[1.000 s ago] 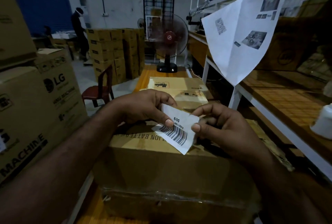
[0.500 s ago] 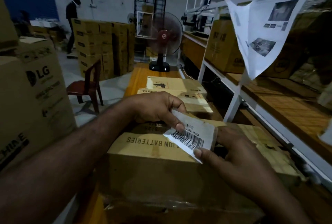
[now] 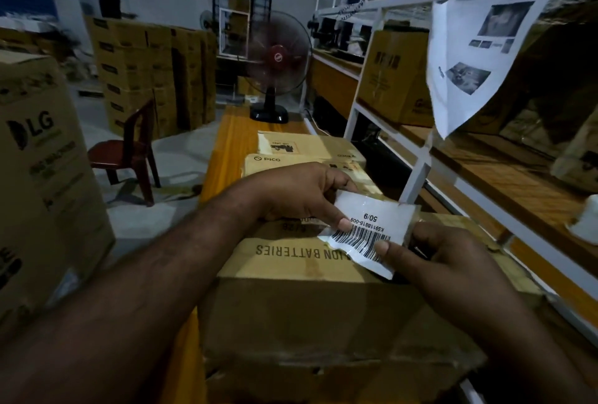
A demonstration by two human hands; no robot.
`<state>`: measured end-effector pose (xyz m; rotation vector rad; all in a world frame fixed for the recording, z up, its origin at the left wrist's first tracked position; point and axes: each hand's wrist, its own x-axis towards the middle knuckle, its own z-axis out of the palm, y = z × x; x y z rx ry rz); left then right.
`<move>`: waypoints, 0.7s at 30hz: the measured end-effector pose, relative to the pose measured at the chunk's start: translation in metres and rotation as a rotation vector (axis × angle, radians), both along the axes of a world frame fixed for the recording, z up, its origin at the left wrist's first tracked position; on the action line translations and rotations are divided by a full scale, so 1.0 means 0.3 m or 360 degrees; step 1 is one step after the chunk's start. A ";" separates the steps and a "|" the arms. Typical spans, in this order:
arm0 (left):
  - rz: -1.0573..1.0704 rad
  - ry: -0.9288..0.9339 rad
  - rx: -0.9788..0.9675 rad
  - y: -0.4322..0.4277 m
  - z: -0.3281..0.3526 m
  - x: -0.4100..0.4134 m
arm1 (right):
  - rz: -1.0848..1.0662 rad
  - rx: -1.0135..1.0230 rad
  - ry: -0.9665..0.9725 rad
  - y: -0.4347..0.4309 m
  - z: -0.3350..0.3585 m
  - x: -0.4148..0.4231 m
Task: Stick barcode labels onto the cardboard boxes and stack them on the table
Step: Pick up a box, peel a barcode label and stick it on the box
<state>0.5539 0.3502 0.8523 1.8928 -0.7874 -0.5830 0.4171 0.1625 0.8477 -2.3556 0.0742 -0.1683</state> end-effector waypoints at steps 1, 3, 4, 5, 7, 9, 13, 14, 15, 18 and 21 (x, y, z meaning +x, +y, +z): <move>0.0014 -0.0011 0.0005 -0.002 -0.002 0.001 | -0.0004 0.0045 -0.0002 0.008 0.008 -0.001; 0.0025 -0.0032 0.0010 -0.004 -0.001 0.001 | -0.0007 0.0183 -0.0021 0.019 0.024 -0.002; 0.0028 -0.0039 0.0007 -0.003 -0.001 0.002 | -0.0006 0.0261 -0.0035 0.025 0.032 -0.001; 0.0026 -0.0045 0.0004 -0.003 0.000 0.001 | 0.0000 0.0326 -0.0054 0.031 0.040 0.002; 0.0027 -0.0052 0.0010 -0.001 0.002 0.001 | 0.0022 0.0421 -0.0089 0.040 0.050 0.010; 0.0027 -0.0071 0.0014 -0.001 0.001 0.002 | 0.0051 0.0540 -0.0072 0.052 0.059 0.014; 0.0010 -0.0043 -0.0013 0.002 0.005 -0.001 | 0.0096 0.0692 -0.0045 0.079 0.076 0.026; 0.0007 -0.0036 -0.0017 0.004 0.007 -0.002 | 0.0112 0.0715 -0.0064 0.084 0.079 0.034; 0.0010 -0.0029 -0.0016 0.008 0.011 -0.003 | 0.0128 0.0740 -0.0076 0.089 0.081 0.045; 0.0027 0.0022 -0.0071 0.017 0.012 0.004 | 0.0136 0.0940 -0.0091 0.089 0.095 0.084; 0.0137 0.0072 -0.0179 0.022 0.008 0.013 | 0.0205 0.1062 -0.0130 0.073 0.109 0.112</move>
